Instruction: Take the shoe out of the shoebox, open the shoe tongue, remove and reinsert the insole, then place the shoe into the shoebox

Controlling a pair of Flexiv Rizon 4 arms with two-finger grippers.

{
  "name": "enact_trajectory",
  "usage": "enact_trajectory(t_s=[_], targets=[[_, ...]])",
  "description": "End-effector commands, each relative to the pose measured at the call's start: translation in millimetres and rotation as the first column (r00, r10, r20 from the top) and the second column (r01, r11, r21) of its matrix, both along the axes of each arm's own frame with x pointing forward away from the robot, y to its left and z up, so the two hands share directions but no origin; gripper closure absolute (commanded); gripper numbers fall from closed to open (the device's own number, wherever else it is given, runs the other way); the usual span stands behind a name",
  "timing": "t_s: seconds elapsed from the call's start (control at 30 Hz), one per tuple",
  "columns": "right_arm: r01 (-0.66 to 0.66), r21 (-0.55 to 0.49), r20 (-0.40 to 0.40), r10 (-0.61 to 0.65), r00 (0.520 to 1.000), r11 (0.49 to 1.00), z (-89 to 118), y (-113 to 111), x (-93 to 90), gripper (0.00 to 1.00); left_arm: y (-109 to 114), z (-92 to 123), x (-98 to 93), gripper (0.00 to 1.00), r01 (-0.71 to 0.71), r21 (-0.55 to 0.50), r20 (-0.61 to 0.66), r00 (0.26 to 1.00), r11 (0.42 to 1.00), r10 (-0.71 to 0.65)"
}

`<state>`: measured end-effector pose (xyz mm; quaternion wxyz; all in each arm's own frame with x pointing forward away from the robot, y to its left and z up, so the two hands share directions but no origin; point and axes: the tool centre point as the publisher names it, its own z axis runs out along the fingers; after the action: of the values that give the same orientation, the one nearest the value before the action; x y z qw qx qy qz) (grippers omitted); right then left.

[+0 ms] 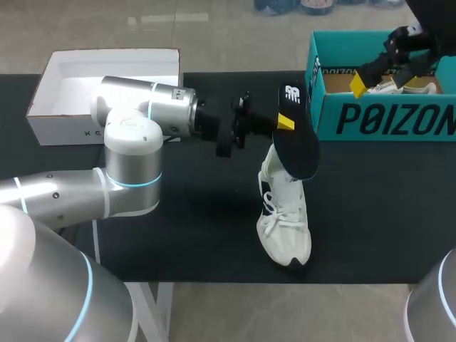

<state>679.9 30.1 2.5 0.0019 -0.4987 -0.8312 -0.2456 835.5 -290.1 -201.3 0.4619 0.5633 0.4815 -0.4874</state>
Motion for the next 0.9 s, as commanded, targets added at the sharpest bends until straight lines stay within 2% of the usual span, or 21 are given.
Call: enact_trajectory(t_s=[0.03, 0.13, 0.27, 0.37, 0.43, 0.47, 0.53, 0.57, 0.67, 0.87, 0.9], targets=[[0.0, -0.002, -0.004, 0.0, 1.0, 1.0, 0.2, 0.9, 1.9, 0.0, -0.8, -0.1, -0.1, 1.0, -0.001, 0.001, 0.001, 1.0, 1.0, 0.001], [0.0, -0.002, -0.004, 0.0, 1.0, 1.0, 0.2, 0.9, 1.9, 0.0, 0.1, -0.9, 0.0, 1.0, -0.006, 0.005, -0.004, 1.0, 1.0, 0.006], [0.0, -0.002, -0.004, 0.0, 1.0, 1.0, 0.2, 0.9, 1.9, 0.0, -1.3, -3.5, -3.9, 1.0, -0.022, -0.064, -0.198, 0.98, 0.998, 0.009], [0.0, -0.002, -0.004, 0.0, 1.0, 1.0, 0.2, 0.9, 1.9, 0.0, -3.7, -1.9, -8.0, 1.0, -0.073, -0.138, -0.388, 0.921, 0.988, 0.013], [0.0, -0.002, -0.004, 0.0, 1.0, 1.0, 0.2, 0.9, 1.9, 0.0, -4.4, -1.2, -10.3, 1.0, -0.083, -0.202, -0.467, 0.884, 0.976, -0.021], [0.0, -0.002, -0.004, 0.0, 1.0, 1.0, 0.2, 0.9, 1.9, 0.0, -4.7, -1.0, -11.0, 1.0, -0.103, -0.214, -0.531, 0.847, 0.971, -0.028], [0.0, -0.002, -0.004, 0.0, 1.0, 1.0, 0.2, 0.9, 1.9, 0.0, -5.1, 0.0, -14.6, 1.0, -0.114, -0.207, -0.571, 0.821, 0.972, -0.025], [0.0, -0.002, -0.004, 0.0, 1.0, 1.0, 0.2, 0.9, 1.9, 0.0, -5.2, 0.2, -17.0, 1.0, -0.124, -0.207, -0.631, 0.775, 0.971, -0.035], [0.0, -0.002, -0.004, 0.0, 1.0, 1.0, 0.2, 0.9, 1.9, 0.0, -4.2, 4.6, -23.1, 1.0, -0.14, -0.235, -0.722, 0.688, 0.962, -0.076], [0.0, -0.002, -0.004, 0.0, 1.0, 1.0, 0.2, 0.9, 1.9, 0.0, 3.5, 9.3, -25.5, 1.0, -0.144, -0.195, -0.797, 0.599, 0.97, -0.072], [0.0, -0.002, -0.004, 0.0, 1.0, 1.0, 0.2, 0.9, 1.9, 0.0, 5.5, 10.0, -25.1, 1.0, -0.142, -0.187, -0.794, 0.605, 0.972, -0.064]])
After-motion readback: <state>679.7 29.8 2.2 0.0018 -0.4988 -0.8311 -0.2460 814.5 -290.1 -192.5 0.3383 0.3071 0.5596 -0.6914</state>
